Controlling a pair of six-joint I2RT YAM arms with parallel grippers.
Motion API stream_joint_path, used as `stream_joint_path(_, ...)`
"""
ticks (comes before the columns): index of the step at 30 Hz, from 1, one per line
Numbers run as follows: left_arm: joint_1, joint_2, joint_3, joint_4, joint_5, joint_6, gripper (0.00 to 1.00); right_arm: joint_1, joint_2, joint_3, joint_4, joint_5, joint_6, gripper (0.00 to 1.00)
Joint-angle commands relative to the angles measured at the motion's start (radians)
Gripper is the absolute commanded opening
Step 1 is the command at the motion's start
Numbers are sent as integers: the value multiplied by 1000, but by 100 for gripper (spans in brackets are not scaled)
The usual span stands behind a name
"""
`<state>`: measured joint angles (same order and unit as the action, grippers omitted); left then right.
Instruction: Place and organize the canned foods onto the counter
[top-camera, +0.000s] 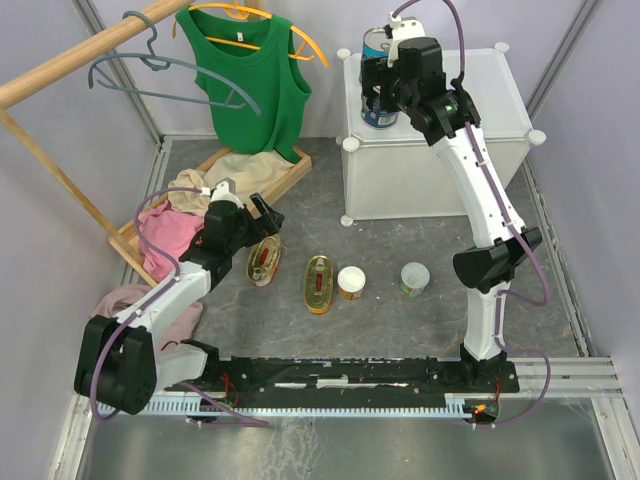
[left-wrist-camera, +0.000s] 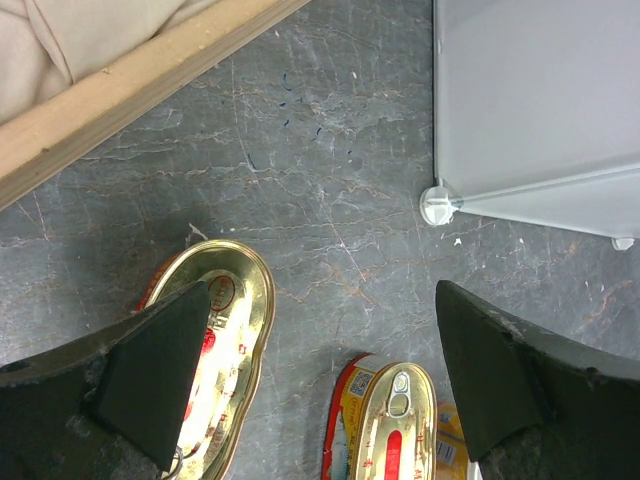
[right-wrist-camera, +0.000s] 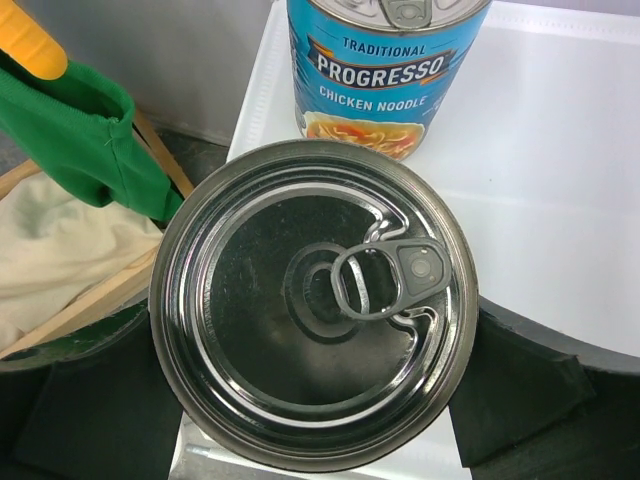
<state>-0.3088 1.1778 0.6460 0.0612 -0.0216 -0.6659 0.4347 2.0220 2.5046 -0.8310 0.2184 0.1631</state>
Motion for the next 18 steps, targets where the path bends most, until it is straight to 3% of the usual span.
stream_joint_path(1,6,14,36,49,14,-23,100,-6,-12,63,137,5,16,18)
stream_joint_path(10,6,29,35,59,20,-26,100,-8,-21,-1,168,30,10,48)
stream_joint_path(18,6,26,32,60,21,-27,100,-9,-23,-18,172,33,11,64)
